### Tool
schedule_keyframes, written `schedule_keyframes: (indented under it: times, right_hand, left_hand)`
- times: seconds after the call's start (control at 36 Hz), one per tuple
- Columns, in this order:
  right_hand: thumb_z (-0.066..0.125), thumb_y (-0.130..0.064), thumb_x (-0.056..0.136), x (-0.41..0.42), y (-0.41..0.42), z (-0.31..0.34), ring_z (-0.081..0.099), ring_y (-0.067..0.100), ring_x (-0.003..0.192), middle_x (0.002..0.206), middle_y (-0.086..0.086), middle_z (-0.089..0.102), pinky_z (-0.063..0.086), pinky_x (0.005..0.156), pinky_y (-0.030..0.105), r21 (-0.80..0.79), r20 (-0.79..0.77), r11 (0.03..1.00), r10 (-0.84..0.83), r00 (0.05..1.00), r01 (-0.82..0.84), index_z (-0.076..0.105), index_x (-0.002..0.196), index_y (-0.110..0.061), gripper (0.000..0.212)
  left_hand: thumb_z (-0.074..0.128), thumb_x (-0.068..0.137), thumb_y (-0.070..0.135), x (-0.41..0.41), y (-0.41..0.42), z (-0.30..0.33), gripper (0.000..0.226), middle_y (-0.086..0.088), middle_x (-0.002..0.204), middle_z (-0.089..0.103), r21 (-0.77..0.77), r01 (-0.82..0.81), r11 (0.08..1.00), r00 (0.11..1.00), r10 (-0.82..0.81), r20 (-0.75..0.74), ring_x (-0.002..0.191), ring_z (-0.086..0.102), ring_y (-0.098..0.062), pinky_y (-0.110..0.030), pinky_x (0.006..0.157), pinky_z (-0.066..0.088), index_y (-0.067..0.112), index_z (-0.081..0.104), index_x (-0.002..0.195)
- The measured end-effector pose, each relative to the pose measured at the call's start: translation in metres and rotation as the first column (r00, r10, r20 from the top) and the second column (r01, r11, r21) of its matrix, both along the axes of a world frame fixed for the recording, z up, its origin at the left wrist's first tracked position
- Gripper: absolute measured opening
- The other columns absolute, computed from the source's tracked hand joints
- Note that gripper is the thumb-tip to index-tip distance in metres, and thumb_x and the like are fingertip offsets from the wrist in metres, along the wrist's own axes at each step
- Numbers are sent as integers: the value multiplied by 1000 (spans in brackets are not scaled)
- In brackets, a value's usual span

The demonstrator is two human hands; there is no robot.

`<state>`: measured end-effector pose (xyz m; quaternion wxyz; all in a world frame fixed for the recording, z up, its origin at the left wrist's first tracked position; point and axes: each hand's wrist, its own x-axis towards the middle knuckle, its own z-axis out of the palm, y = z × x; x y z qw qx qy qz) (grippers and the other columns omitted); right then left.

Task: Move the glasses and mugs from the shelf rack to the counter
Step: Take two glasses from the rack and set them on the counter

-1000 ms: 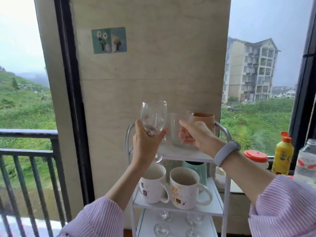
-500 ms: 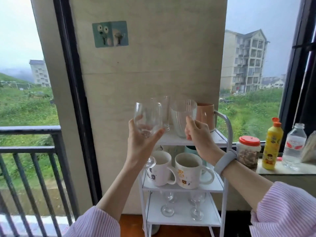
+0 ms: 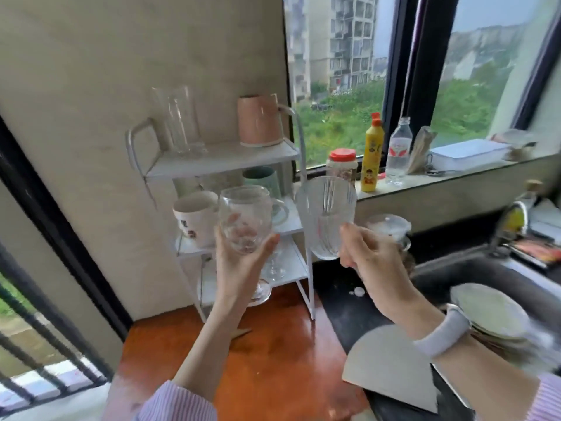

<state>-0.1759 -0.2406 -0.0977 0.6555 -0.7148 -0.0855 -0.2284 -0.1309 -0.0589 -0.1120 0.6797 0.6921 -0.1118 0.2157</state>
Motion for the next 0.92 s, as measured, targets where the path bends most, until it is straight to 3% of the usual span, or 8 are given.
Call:
schedule_keyframes:
  times: [0.14, 0.28, 0.39, 0.5, 0.61, 0.72, 0.86, 0.92]
  right_hand:
    - [55, -19, 91, -63, -77, -70, 26, 13, 51, 51, 3, 28, 24, 52, 30, 8, -194, 984, -173, 966, 178, 36, 50, -13, 45]
    - [62, -19, 85, -144, -175, -117, 33, 2, 44, 39, -11, 39, 28, 46, 16, 1, -388, 939, -317, 865, 344, 46, 46, -20, 42]
    - [62, -17, 85, -225, -263, -137, 35, 8, 51, 50, -5, 40, 28, 53, 23, -16, -451, 873, -441, 776, 487, 51, 63, 3, 32]
    - [60, -12, 85, -305, -338, -147, 35, 12, 46, 50, 7, 40, 28, 48, 21, -73, -460, 741, -618, 637, 667, 44, 60, 7, 36]
    - [55, -9, 86, -377, -398, -152, 31, 3, 36, 36, -7, 38, 26, 39, 11, -150, -485, 602, -736, 472, 784, 37, 49, -16, 41]
    - [59, -16, 84, -428, -449, -164, 27, 4, 42, 49, -7, 32, 24, 40, 17, -231, -498, 403, -831, 249, 886, 32, 52, -21, 42]
    - [59, -12, 85, -468, -505, -177, 31, 3, 36, 49, -6, 32, 25, 39, 16, -247, -501, 233, -862, 82, 940, 33, 51, -19, 43]
    - [59, -12, 85, -478, -530, -182, 31, 3, 35, 46, -8, 32, 25, 38, 16, -245, -499, 180, -866, 36, 953, 33, 49, -22, 45]
  left_hand:
    - [81, 63, 34, -34, -80, -48, 71, -8, 102, 61, 59, 127, 990, 985, -119, -128, 90, 63, -23, -41, 80, 51, 24, 43, 122]
    - [80, 70, 16, -85, -199, -88, 54, -15, 107, 55, 150, 351, 924, 927, -321, -191, 96, 59, -24, -32, 79, 51, 33, 47, 109]
    - [78, 71, 10, -139, -309, -111, 53, -12, 113, 49, 139, 544, 828, 828, -502, -251, 97, 57, -21, -24, 78, 52, 20, 50, 114]
    - [80, 70, 15, -199, -407, -129, 58, 11, 98, 51, 99, 693, 714, 703, -638, -314, 92, 57, -2, -23, 81, 48, 16, 46, 117]
    - [76, 65, 29, -250, -487, -140, 67, -8, 107, 59, 66, 802, 593, 571, -730, -376, 98, 61, -14, -31, 88, 49, 14, 43, 121]
    - [80, 68, 21, -287, -558, -150, 62, -2, 103, 57, 103, 876, 470, 471, -795, -382, 86, 60, 2, -16, 78, 48, 14, 44, 117]
    - [79, 65, 28, -318, -647, -165, 62, -6, 104, 60, 138, 939, 316, 345, -841, -417, 97, 62, -19, -40, 87, 52, 13, 47, 116]
    - [81, 65, 29, -326, -685, -171, 62, -7, 106, 61, 145, 952, 271, 307, -850, -427, 97, 62, -22, -41, 87, 52, 13, 48, 116]
